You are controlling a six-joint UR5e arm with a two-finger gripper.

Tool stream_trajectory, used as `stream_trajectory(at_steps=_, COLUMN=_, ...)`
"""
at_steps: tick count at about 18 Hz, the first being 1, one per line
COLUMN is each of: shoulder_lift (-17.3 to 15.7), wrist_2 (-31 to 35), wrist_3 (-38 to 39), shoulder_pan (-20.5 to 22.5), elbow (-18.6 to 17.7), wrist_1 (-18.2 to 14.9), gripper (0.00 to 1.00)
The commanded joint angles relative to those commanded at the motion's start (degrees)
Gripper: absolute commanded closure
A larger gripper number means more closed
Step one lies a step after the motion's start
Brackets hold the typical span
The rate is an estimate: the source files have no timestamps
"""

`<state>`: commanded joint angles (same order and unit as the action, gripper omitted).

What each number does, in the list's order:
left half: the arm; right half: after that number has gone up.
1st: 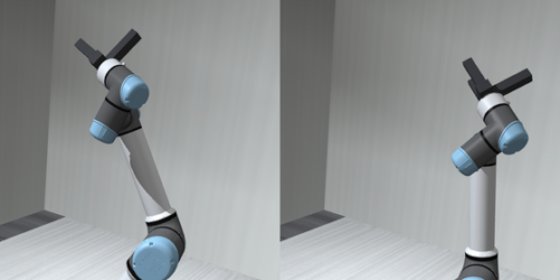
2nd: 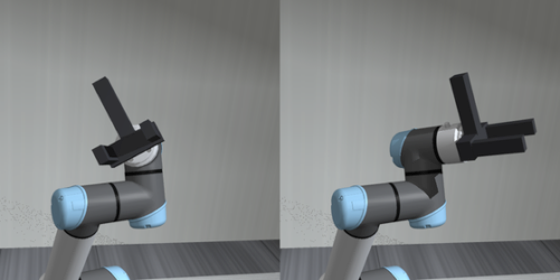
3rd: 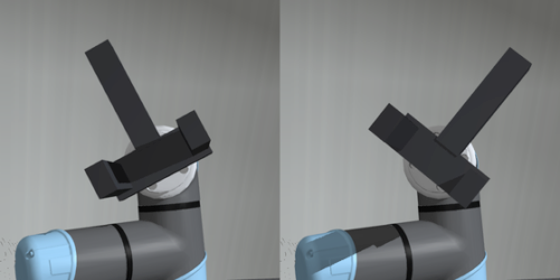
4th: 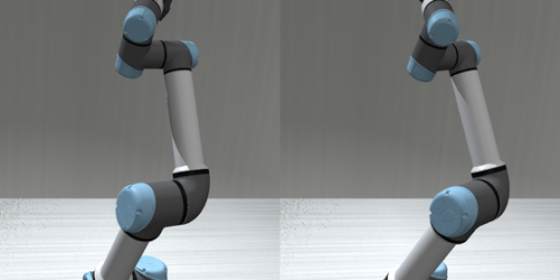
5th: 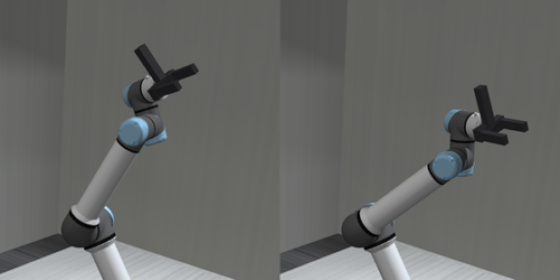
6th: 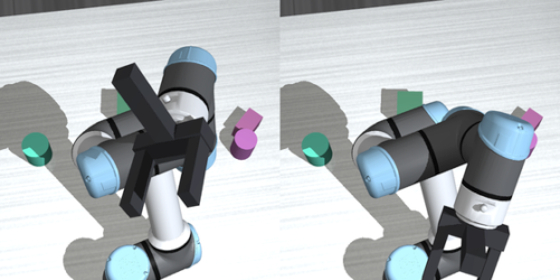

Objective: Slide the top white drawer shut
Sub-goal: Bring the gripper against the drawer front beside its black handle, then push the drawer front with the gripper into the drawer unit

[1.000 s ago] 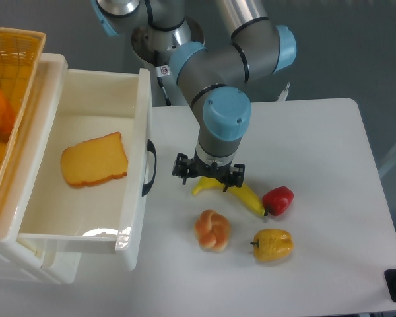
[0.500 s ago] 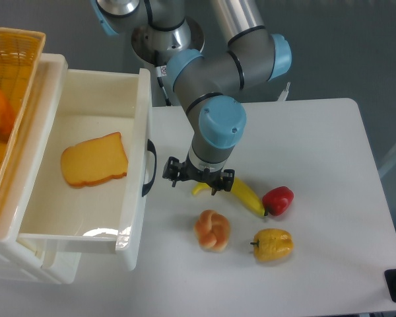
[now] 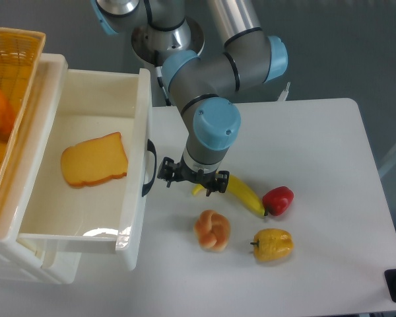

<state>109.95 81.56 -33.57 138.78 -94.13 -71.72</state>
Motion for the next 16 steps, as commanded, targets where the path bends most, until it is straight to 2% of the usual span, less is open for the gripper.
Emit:
stream_trajectory(at_steps=11, shoulder_lift=-0.3, wrist_2=-1.2, wrist_3=-0.1, shoulder_pan=-0.9, elbow=0.4, wrist_1=-0.1, gripper=0.00)
stream_trajectory(at_steps=16, shoulder_lift=-0.6, wrist_2=-2.2, wrist_3=-0.1, shoulder_pan=-1.4, elbow=0.5, wrist_1=-1.1, gripper=0.00)
